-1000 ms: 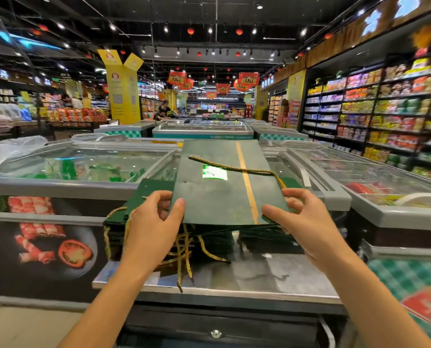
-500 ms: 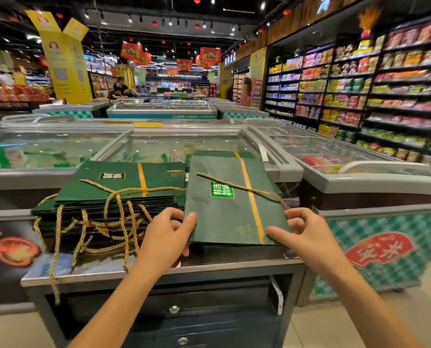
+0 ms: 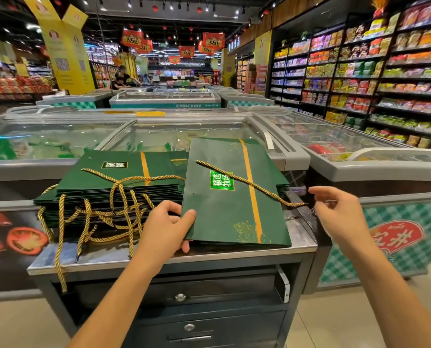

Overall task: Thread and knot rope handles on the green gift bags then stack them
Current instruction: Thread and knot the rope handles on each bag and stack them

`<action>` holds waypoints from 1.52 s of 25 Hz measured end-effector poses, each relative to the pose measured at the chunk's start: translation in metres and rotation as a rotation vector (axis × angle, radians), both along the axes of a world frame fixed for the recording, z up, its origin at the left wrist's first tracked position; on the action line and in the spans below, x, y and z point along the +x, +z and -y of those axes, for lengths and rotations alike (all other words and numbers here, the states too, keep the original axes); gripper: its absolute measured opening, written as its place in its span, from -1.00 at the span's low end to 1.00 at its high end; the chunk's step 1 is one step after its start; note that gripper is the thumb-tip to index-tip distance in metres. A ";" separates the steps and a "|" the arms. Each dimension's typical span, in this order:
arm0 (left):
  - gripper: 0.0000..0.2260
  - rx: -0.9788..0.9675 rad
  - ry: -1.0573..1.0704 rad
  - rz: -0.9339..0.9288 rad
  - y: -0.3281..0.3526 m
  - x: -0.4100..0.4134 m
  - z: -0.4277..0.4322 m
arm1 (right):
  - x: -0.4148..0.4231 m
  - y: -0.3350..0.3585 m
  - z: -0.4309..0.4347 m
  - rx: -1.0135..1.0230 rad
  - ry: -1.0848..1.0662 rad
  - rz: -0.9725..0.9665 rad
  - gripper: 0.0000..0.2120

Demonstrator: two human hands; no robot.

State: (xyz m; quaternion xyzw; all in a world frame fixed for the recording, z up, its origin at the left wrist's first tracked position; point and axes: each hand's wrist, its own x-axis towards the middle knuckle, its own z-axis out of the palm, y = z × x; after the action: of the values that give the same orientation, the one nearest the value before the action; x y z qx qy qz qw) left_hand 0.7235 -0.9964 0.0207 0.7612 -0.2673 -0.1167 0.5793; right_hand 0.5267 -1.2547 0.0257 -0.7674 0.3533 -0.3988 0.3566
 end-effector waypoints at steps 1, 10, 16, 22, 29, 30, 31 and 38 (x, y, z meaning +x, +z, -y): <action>-0.84 -0.006 0.002 -0.010 0.000 0.000 0.001 | -0.002 -0.002 0.006 -0.002 -0.009 -0.024 -0.62; -0.82 0.014 0.018 -0.031 0.001 -0.002 0.000 | 0.016 -0.007 0.013 -0.160 -0.013 -0.313 -0.80; -0.64 0.018 -0.024 0.077 -0.003 -0.001 0.000 | 0.024 -0.003 0.002 -0.366 -0.109 -0.311 -0.92; -0.67 0.027 -0.051 0.200 -0.005 0.000 -0.004 | 0.050 0.010 -0.060 0.000 0.266 0.112 -0.90; -0.73 -0.028 -0.122 0.132 -0.005 -0.001 -0.005 | 0.097 0.021 -0.106 0.379 0.528 0.207 -0.90; -0.72 -0.031 -0.136 0.117 -0.004 -0.001 -0.005 | 0.102 0.022 -0.108 0.392 0.542 0.208 -0.90; -0.70 -0.032 -0.152 0.103 -0.004 -0.001 -0.006 | 0.107 0.022 -0.109 0.392 0.550 0.205 -0.90; -0.76 -0.034 -0.230 -0.001 -0.003 0.006 -0.004 | 0.112 -0.002 -0.106 0.071 0.565 0.154 -0.94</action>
State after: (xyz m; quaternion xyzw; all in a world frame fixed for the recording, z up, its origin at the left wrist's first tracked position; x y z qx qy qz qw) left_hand 0.7300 -0.9920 0.0175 0.7155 -0.3546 -0.1779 0.5751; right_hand 0.6390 -1.1487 0.0241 -0.7898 0.1113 -0.3284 0.5060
